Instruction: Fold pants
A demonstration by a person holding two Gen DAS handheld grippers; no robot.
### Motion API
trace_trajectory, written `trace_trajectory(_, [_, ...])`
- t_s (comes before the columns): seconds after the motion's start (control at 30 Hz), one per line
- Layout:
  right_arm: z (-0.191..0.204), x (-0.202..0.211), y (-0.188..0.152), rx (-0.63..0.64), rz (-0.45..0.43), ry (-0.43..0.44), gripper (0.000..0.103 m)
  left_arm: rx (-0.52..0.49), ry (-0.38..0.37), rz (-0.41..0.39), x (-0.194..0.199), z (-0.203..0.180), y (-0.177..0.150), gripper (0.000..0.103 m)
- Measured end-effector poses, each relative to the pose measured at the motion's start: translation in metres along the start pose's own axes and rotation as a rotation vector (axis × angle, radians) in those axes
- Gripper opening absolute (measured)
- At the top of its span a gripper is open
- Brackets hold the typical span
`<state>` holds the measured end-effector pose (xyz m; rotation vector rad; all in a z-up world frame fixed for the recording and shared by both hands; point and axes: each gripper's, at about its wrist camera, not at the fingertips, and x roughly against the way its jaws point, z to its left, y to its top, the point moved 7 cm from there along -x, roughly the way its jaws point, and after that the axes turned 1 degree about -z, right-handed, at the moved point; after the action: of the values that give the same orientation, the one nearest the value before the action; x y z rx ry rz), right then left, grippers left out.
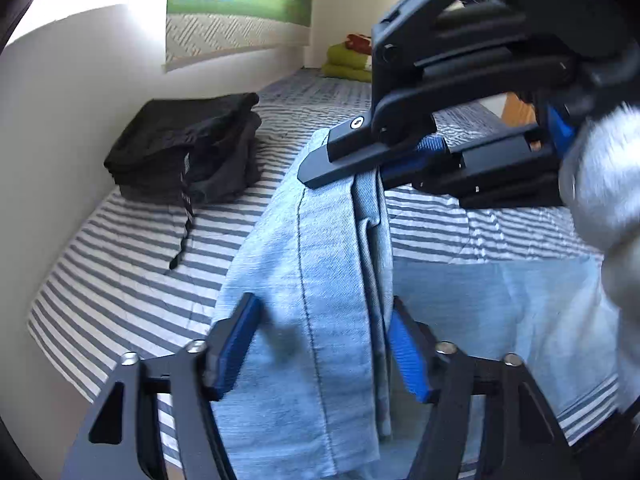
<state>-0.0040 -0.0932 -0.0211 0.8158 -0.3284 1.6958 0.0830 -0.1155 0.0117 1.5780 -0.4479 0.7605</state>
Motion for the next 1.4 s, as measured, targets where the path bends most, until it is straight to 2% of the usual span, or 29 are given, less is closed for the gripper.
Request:
trace_trajectory(0.07, [-0.009,0.003,0.0,-0.012,-0.005,-0.012,0.006,-0.044,-0.029,0.016,0.004,-0.007,-0.005,0.034])
trace_trajectory(0.17, [-0.02,0.013,0.0,-0.037,-0.009,-0.001,0.006,-0.084,-0.072,0.034,0.01,-0.014,-0.004,0.019])
trace_trajectory(0.23, [-0.026,0.025,-0.001,-0.034,-0.021,-0.001,0.005,-0.084,-0.129,0.047,0.016,-0.021,0.0,0.01])
trace_trajectory(0.3, [-0.03,0.043,-0.005,-0.025,-0.035,-0.003,0.005,-0.103,-0.166,0.052,0.027,-0.033,0.005,0.01])
trace_trajectory(0.47, [-0.043,0.104,-0.012,0.028,-0.098,-0.036,0.005,-0.189,-0.316,0.06,0.063,-0.098,0.017,0.009])
trace_trajectory(0.6, [-0.079,0.16,-0.019,0.059,-0.149,-0.095,0.005,-0.232,-0.457,0.103,0.068,-0.16,0.031,0.009])
trace_trajectory(0.77, [-0.16,0.238,-0.031,-0.006,-0.211,-0.196,0.005,-0.278,-0.657,0.168,0.067,-0.258,0.036,0.006])
trace_trajectory(1.0, [-0.276,0.346,-0.053,-0.1,-0.296,-0.345,0.005,-0.4,-0.874,0.246,0.066,-0.424,0.024,0.005])
trace_trajectory(1.1, [-0.333,0.372,-0.062,-0.184,-0.301,-0.378,0.005,-0.43,-0.909,0.307,0.053,-0.479,0.004,0.003])
trace_trajectory(1.2, [-0.384,0.382,-0.068,-0.254,-0.303,-0.377,0.005,-0.487,-0.894,0.363,0.035,-0.522,-0.018,0.003])
trace_trajectory(1.23, [-0.399,0.38,-0.068,-0.254,-0.298,-0.363,0.005,-0.493,-0.881,0.396,0.028,-0.532,-0.024,0.007])
trace_trajectory(1.3, [-0.424,0.374,-0.069,-0.259,-0.269,-0.346,0.011,-0.465,-0.86,0.477,0.013,-0.537,-0.033,0.027])
trace_trajectory(1.33, [-0.434,0.372,-0.07,-0.282,-0.267,-0.333,0.011,-0.459,-0.848,0.475,0.011,-0.535,-0.031,0.038])
trace_trajectory(1.4, [-0.451,0.373,-0.075,-0.332,-0.291,-0.253,0.014,-0.487,-0.832,0.446,0.011,-0.523,-0.028,0.04])
